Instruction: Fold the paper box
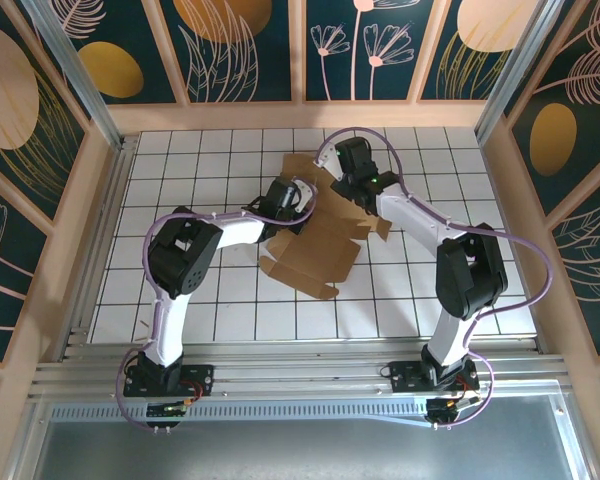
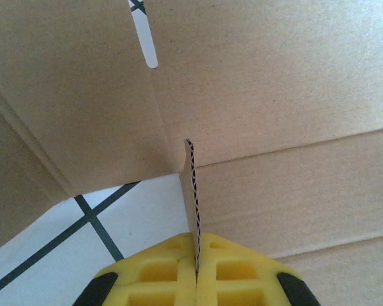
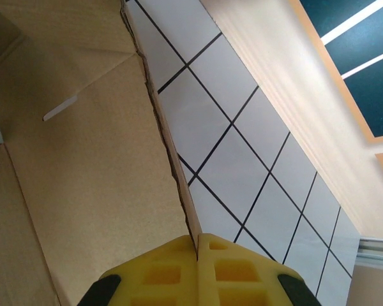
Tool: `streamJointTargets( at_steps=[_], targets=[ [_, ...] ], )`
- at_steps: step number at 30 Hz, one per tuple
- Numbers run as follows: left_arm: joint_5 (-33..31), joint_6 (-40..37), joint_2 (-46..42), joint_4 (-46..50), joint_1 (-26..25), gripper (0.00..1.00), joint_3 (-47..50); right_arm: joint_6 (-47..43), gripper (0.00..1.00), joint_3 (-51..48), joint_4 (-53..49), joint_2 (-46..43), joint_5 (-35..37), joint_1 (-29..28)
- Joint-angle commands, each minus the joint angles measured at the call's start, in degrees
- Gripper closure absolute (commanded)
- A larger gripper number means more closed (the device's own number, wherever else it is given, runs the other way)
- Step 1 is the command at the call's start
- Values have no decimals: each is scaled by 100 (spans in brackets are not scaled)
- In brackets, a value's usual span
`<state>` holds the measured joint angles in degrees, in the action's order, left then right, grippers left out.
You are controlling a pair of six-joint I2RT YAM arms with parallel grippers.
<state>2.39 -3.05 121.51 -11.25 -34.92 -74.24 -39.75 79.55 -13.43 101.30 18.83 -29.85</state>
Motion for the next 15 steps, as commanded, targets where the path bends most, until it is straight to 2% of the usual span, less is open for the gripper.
streamJointTargets(
  at_steps=[1,6,9,15],
  targets=[
    [-86,-213,170,-136,-194,100,-179,267,100,-131,209,-216,-202,-118],
    [-335,-302,336,-132,-354,100,-265,288,100,-167,227,-254,-203,-118],
    [-479,-354,423,-137,-403,96,-293,288,100,-219,244,-303,-191,-118],
    [-450,-267,177,-416,-411,77,-58,274,100,-325,306,-385,-143,-118]
  ],
)
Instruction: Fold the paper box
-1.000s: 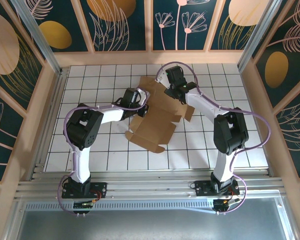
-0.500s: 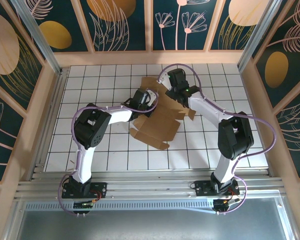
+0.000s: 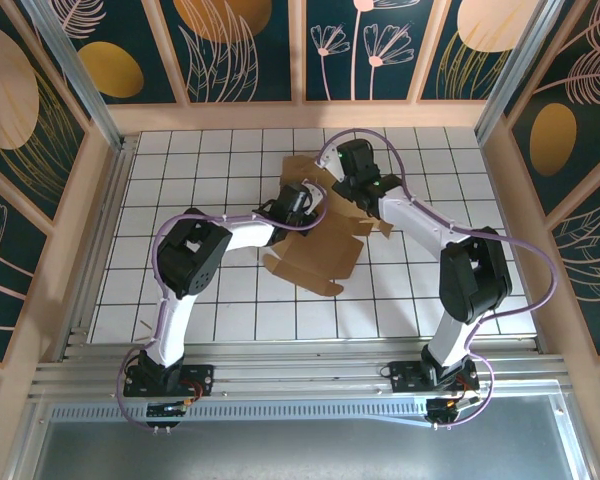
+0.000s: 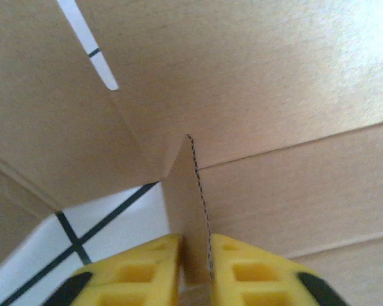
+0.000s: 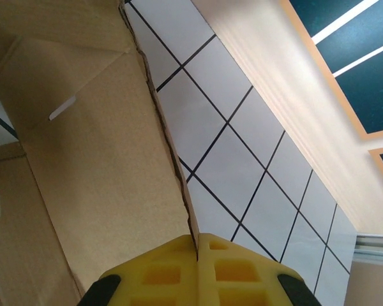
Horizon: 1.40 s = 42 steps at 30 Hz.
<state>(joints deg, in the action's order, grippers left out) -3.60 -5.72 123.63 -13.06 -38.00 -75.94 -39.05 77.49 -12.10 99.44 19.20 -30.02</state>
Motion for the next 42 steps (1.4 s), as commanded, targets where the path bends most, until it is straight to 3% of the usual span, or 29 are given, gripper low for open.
streamJointTargets(
  at_steps=[1,12,17,19,23,28,30,38,42],
  targets=[
    [174,39,-148,-347,-102,73,195,198,100,-142,189,-205,-163,-100],
    [-49,1167,-1957,-1375,13,55,1733,-669,100,-788,1169,-431,985,-360],
    [983,2583,-3315,-1497,912,53,2618,-1757,100,-1188,2103,-614,1661,-675],
    [1224,2795,-3619,-1310,1329,49,2693,-2260,100,-1422,2529,-664,1847,-799],
    [1571,1495,-3585,-525,1687,48,2312,-3181,100,-1840,3374,-715,2123,-1023],
    [3499,298,-2687,124,2124,42,1432,-3794,100,-1996,3822,-672,2265,-1281],
    [3838,-110,-2234,469,2117,42,1033,-3764,100,-1964,3749,-643,2266,-1301],
    [2626,-511,-958,608,2124,41,-120,-3440,100,-1964,3406,-719,2075,-1331],
    [3029,-528,-484,736,2122,44,-651,-3316,100,-1917,3303,-711,2026,-1331]
  ],
)
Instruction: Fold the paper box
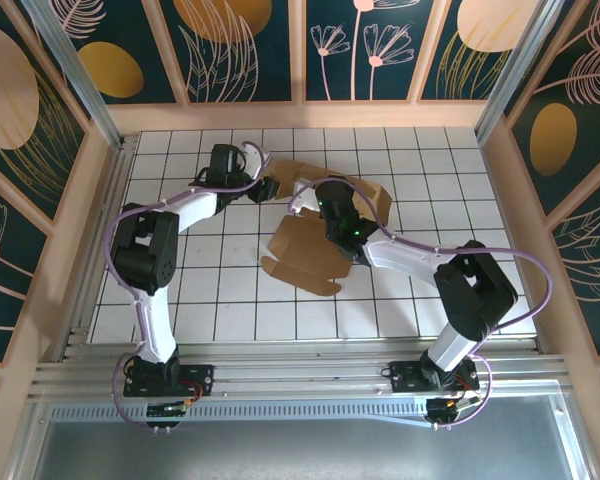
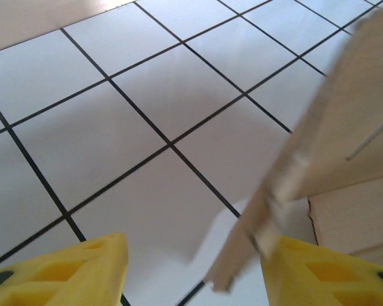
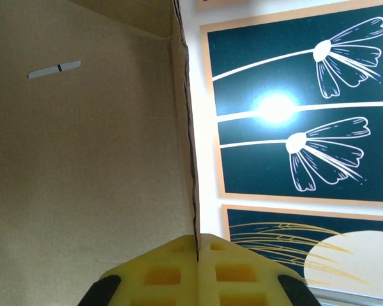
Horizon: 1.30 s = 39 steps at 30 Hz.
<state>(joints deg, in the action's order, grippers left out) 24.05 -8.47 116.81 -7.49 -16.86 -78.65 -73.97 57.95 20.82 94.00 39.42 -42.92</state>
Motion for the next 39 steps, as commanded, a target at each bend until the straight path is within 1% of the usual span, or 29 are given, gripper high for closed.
streamJointTargets(
  at_steps=[1,4,5,7,9,11,13,17,20,24,26,29,32,36,39],
  targets=[
    [576,-252,265,179,13,46,-451,189,100,42,23,-161,3,-41],
    [1497,-199,409,195,12,51,-556,232,100,28,29,-124,-5,-41],
    [1682,-181,470,281,11,54,-633,250,100,24,19,-112,-4,-41],
    [1918,-72,560,362,0,65,-690,310,100,18,-14,-79,2,-42],
    [1907,44,559,311,-17,75,-590,384,100,8,-25,-38,26,-46],
    [1840,107,488,245,-61,82,-412,460,100,1,-19,20,57,-59],
    [1714,143,344,181,-168,85,-198,498,100,-44,63,76,79,-93],
    [1138,318,0,-82,-440,92,272,555,100,-100,166,163,133,-138],
    [678,569,-266,-324,-562,100,539,586,100,-123,171,187,145,-156],
    [51,942,-513,-436,-599,100,544,541,100,-201,302,181,162,-182],
    [-127,1022,-581,-340,-605,100,430,501,100,-232,381,181,197,-220],
    [-270,1016,-624,-107,-715,100,283,506,100,-250,388,200,199,-316],
    [-450,1028,-660,-23,-898,100,342,586,100,-280,399,224,214,-392],
    [-647,1315,-756,-302,-1020,100,639,706,100,-321,388,261,236,-437],
    [-517,1728,-868,-702,-1110,100,905,823,98,-374,388,277,240,-471]
  ],
)
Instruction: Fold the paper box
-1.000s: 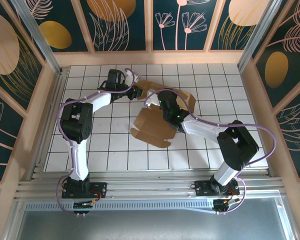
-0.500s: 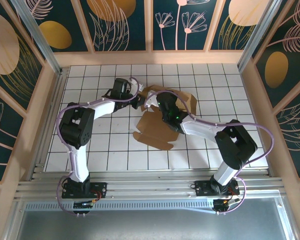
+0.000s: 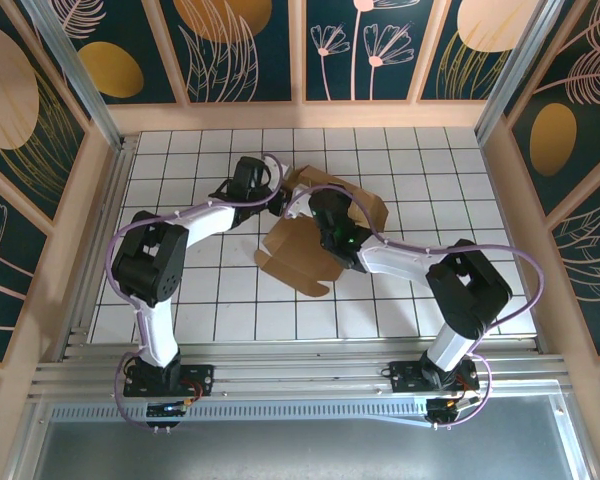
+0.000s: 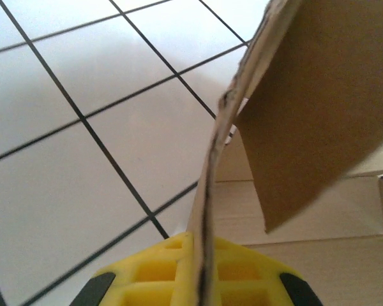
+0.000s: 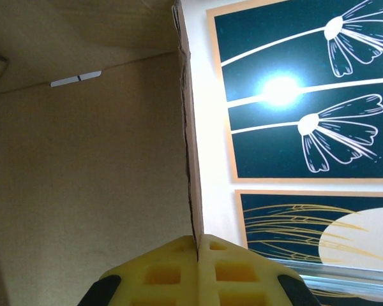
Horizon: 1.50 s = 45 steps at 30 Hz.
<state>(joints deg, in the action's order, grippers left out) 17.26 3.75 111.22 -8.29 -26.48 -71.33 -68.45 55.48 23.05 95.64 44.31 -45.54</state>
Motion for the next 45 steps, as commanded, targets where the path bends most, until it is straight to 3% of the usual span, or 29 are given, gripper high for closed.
streamJointTargets(
  at_steps=[1,9,16,19,22,24,28,30,35,37,45],
  targets=[
    [175,620,-375,-806,-191,100,304,314,97,-139,165,114,-240,-223],
    [-222,1145,-375,-1869,-339,100,963,1338,76,83,-839,-203,-757,-342],
    [-713,1376,-349,-2523,-419,100,1335,2227,74,211,-1509,-436,-1302,-324],
    [-871,1273,-360,-2548,-419,100,1372,2985,65,602,-2482,-606,-2125,-321],
    [-915,1102,-269,-2458,-418,100,1285,3817,46,1179,-3492,-798,-3220,-211],
    [-926,978,-177,-2429,-428,100,1236,4339,35,1568,-3955,-938,-3885,-57],
    [-926,702,-26,-2364,-423,100,1177,5351,30,2443,-4542,-1240,-5137,573],
    [-972,574,35,-2259,-428,100,1114,6080,25,2856,-4633,-1341,-5780,1158],
    [-914,478,17,-2242,-425,100,1060,7696,22,3086,-4694,-1075,-6929,2645],
    [-898,488,-11,-2261,-428,100,1060,8011,22,3072,-4887,-754,-7387,2976],
    [-860,427,-87,-2223,-428,100,1033,7931,19,2578,-4807,-79,-8194,2832]
  ],
)
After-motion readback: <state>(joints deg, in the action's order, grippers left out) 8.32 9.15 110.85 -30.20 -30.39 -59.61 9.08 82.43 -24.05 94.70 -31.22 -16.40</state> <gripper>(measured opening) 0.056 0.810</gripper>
